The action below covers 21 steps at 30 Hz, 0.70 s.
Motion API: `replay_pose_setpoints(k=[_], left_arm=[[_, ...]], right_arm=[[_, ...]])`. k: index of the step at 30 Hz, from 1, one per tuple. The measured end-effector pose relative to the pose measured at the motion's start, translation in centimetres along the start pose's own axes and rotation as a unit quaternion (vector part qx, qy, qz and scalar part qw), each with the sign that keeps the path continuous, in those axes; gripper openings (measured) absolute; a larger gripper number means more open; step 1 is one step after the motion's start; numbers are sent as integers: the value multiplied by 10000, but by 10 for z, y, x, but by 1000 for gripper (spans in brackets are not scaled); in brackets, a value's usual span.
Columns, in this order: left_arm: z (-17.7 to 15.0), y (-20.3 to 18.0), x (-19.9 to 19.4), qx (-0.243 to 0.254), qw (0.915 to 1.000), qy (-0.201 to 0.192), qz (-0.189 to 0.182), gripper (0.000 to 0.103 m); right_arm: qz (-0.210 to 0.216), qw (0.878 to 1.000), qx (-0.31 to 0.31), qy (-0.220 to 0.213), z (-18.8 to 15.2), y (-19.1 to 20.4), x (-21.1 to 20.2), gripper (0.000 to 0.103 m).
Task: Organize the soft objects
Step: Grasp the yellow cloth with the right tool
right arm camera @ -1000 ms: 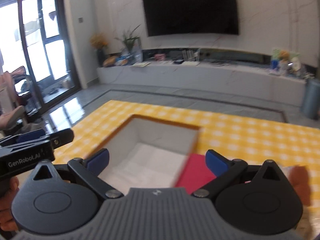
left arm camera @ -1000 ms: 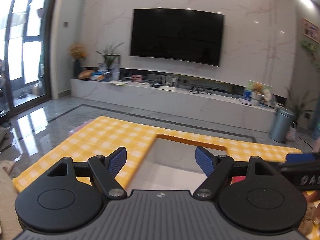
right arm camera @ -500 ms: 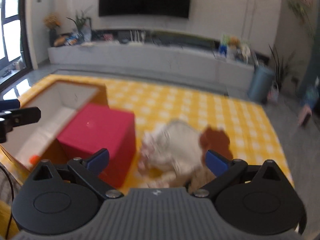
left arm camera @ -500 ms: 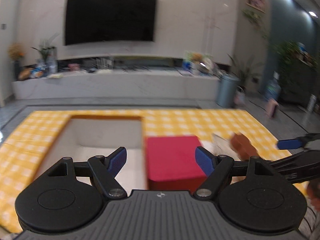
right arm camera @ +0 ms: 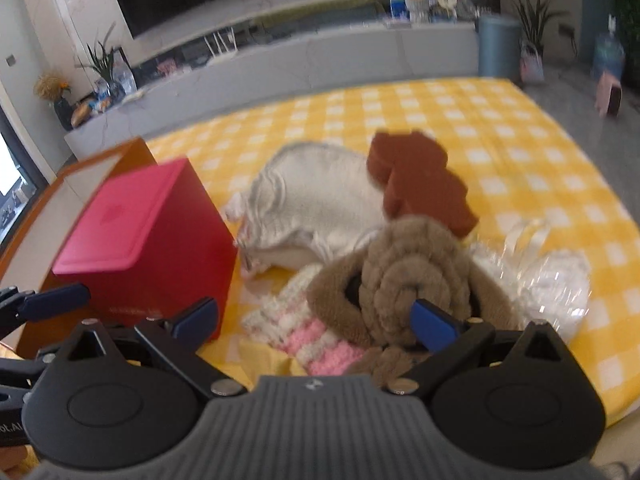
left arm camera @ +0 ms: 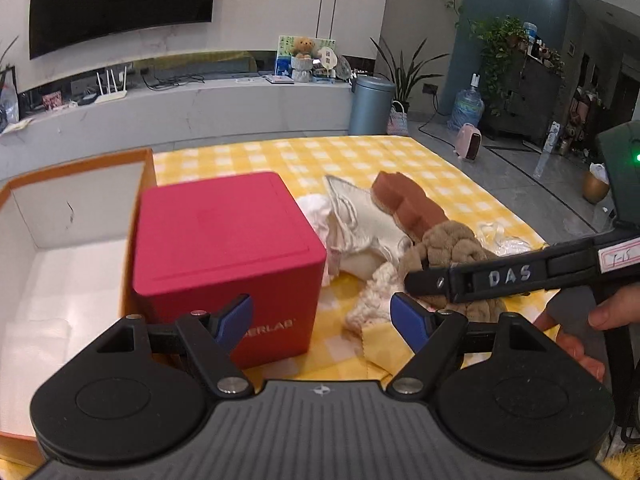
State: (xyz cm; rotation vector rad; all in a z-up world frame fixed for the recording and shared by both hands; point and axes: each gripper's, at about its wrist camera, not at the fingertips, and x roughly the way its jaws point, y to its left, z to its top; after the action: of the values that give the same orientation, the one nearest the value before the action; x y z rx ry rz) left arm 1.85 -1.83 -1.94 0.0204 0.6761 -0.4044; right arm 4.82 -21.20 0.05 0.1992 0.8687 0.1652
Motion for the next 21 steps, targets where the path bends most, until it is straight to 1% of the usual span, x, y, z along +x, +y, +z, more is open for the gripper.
replay_pose_setpoints(k=[2,4,6,8,9,11,13,14,16,18,21], left_arm=[[-4,2,2,39,10000,65,13,92],[-5,4,4,13,9999,106,38,92],[-6,9,4,-57,9999,155,24,92],[-6,13,4,-140,9997,211,28,91],[-7,15,4,-139,9997,222,-17,89],[-8,15,2,-103,9997,227,-83,89],[-7,14,-1,-75,9998,173,-86,89],[-7,13,-3,-43,9999,136,-75,89],[-6,13,-6,-39,9999,79,-71,89],[-5,15,-10,-136,9998,40,-150,90],[-3,18,-12,-242,9995,12,-196,90]], right_arm=[[-20,9996,-122,243,-5,3,8,101],[-137,9989,-355,279,-8,10,11,101],[-201,9983,-451,315,-9,14,13,101],[-225,9982,-448,325,-9,14,10,95],[-225,9983,-435,308,-9,14,6,89],[-47,9987,-471,205,-11,14,-5,87],[292,9976,-598,191,-14,18,-9,87],[380,9970,-636,207,-15,21,-8,84],[321,9955,-801,397,-17,28,1,78],[157,9933,-963,617,-22,34,13,77],[13,9888,-1165,930,-29,41,29,70]])
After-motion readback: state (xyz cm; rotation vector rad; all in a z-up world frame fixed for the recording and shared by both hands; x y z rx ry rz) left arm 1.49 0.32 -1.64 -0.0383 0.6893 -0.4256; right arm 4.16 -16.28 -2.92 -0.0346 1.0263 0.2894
